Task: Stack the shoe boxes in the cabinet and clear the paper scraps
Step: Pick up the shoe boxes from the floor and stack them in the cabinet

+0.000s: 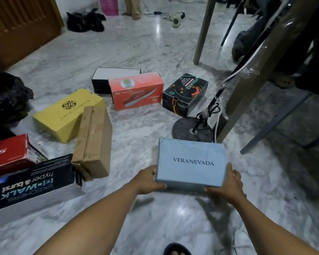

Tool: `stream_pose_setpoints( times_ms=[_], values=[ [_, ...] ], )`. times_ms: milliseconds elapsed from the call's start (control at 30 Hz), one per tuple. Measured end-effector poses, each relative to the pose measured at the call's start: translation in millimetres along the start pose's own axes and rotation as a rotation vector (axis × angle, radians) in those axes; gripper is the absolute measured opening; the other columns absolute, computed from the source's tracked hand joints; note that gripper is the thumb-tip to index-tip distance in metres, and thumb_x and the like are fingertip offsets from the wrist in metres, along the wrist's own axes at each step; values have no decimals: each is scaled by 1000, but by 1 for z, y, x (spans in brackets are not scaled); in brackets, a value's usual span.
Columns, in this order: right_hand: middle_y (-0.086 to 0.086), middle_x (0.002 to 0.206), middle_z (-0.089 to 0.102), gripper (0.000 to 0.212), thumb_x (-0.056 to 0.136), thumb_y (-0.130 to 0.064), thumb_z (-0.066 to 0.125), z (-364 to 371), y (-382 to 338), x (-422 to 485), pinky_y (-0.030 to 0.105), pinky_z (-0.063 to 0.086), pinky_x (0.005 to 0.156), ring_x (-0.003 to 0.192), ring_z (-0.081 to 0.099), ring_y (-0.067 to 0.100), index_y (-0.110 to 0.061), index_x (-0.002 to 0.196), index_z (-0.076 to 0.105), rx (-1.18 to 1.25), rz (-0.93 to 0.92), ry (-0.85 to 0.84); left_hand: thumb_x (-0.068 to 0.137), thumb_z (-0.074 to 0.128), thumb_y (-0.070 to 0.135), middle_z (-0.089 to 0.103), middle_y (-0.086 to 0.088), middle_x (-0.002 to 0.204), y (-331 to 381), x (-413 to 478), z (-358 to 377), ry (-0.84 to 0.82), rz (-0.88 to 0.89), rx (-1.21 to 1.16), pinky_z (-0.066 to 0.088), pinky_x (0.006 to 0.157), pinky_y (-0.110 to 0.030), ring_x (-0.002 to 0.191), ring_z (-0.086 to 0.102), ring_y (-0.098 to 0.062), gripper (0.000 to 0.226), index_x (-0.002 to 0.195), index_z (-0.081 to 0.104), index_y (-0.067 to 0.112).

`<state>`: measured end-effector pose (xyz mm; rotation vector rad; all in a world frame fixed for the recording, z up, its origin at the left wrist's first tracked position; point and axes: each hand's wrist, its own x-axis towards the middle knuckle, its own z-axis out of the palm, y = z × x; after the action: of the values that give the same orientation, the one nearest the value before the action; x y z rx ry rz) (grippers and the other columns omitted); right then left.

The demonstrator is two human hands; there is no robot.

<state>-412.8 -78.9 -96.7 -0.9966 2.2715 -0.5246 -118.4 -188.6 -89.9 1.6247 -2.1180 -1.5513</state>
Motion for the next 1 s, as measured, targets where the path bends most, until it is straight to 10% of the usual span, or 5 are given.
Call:
stream_pose_setpoints(
  times_ms=[100, 333, 500, 800, 1000],
  values=[
    [-2, 165, -9, 155, 41, -57, 94, 5, -26, -1, 71, 5, 112, 152, -4, 28, -37, 155, -10, -168, -67, 25, 82, 73, 54, 52, 0, 143, 0, -8, -28, 281, -24, 125, 45, 101, -34, 127, 52, -22, 85, 151, 36, 22],
    [-7, 165, -8, 140, 47, -73, 83, 37, -105, 3, 69, 4, 114, 153, -1, 21, -36, 156, 3, -264, -271, -30, 84, 63, 59, 48, -7, 140, -41, -31, -118, 1010, -246, 262, 30, 103, -47, 129, 37, -32, 65, 136, 50, 22],
    [-10, 164, -8, 127, 58, -72, 79, 60, -144, 3, 69, 12, 114, 152, 9, 25, -35, 156, 9, -277, -404, -100, 75, 70, 65, 56, -11, 129, -77, -34, -146, 844, -561, 121, 30, 93, -45, 122, 43, -32, 70, 121, 52, 16],
    [-3, 165, 4, 119, 67, -70, 75, 80, -169, 6, 65, 16, 115, 151, 16, 26, -33, 157, 7, -228, -487, -154, 75, 84, 28, 42, 3, 133, -72, -28, -100, 637, -52, 250, 44, 93, -41, 129, 31, -24, 68, 132, 47, 21],
    [0, 163, 14, 119, 72, -57, 80, 90, -173, 8, 59, 13, 119, 150, 17, 23, -22, 158, 5, -201, -511, -209, 75, 75, 3, 33, 5, 129, -111, -44, -85, 620, -14, 528, 45, 90, -35, 123, 32, -23, 58, 116, 42, 26]
  ],
)
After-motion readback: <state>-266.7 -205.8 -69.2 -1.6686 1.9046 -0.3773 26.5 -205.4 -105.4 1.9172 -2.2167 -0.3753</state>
